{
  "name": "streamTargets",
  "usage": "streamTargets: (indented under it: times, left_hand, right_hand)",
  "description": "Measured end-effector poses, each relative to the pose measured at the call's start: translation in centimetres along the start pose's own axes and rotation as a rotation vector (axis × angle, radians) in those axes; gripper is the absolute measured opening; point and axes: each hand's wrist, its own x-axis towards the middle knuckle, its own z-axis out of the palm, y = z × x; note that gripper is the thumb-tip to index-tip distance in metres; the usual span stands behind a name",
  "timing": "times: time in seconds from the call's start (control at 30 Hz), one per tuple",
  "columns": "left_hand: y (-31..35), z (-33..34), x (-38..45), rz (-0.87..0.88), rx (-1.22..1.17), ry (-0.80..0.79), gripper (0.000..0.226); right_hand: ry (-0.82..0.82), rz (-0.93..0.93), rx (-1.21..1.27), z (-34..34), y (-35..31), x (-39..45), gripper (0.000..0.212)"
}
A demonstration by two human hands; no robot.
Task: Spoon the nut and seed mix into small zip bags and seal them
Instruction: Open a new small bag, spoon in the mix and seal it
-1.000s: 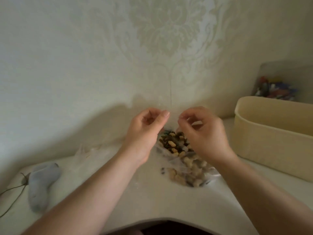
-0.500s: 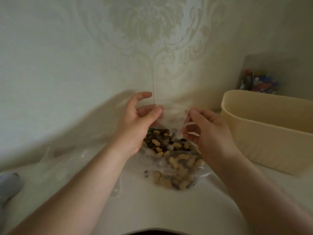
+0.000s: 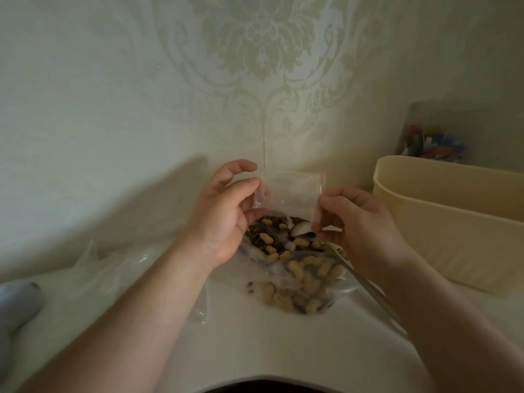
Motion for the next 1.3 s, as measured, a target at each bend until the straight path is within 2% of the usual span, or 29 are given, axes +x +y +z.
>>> streamTargets:
  times: [0.07,0.13,0.27,0.4,0.47,0.63,0.73,0.8,0.9,0.97,1.0,1.1,1.2,1.3]
  left_hand:
    - [0.2,0.2,-0.1,-0.034,-0.041,-0.035,0.016]
    - [0.2,0.1,-0.1,-0.061,-0.019,-0.049,0.023]
    - [-0.4,-0.5,0.1,-0.091,0.077,-0.066,0.017]
    - [-0.7,-0.6,0.1,-0.101,0.066,-0.061,0.01]
    - [-0.8,-0.6,0.1,-0.094,0.082,-0.051,0.018]
    - [-1.0,-0.3,0.1,-0.004,0.199,0.033,0.021]
    - [-0.4,-0.9,0.1,0.077,0.347,-0.04,0.029]
    - [0.0,-1.1,0.1,0.137,0.471,-0.07,0.027]
    - [0.0,-0.9,0.1,0.096,0.372,-0.049,0.022]
    - [0.0,-0.7,0.0,0.019,0.233,-0.09,0.008]
    - [-0.1,-0.7,-0.1,0.017,0.214,-0.093,0.014]
    - [-0.2,-0.7,0.0,0.063,0.245,-0.004,0.033]
    - [-0.5,-0.8,0.1,0.119,0.397,0.077,0.03]
    - [-1.0,-0.9,0.0,0.141,0.511,0.064,0.026]
  right_hand:
    - [0.008,0.013,0.005,0.0,0.1,0.0,0.024]
    - [0.028,0.032,0.028,-0.1,0.3,0.1,0.018]
    - [0.051,0.089,0.094,-0.1,0.4,0.5,0.024]
    - [-0.036,0.053,0.155,-0.2,0.5,0.4,0.022]
    - [-0.05,0.025,0.082,-0.2,0.7,0.4,0.02]
    - [-0.031,-0.005,0.056,-0.5,0.9,0.7,0.015]
    - [-0.06,0.045,0.069,-1.1,0.7,1.0,0.023]
    - [-0.071,0.083,0.1,-1.5,0.7,1.2,0.021]
    - [-0.039,0.102,0.104,-1.7,1.0,1.4,0.015]
    - [-0.024,0.099,0.107,-1.6,1.0,1.4,0.013]
    - [-0.028,0.097,0.109,-1.5,1.0,1.3,0.013]
    - [-0.044,0.087,0.119,-1.5,0.8,1.3,0.013]
    - [-0.066,0.062,0.118,-1.5,0.7,1.2,0.014]
    - [-0.071,0.055,0.144,-1.2,0.8,1.0,0.018]
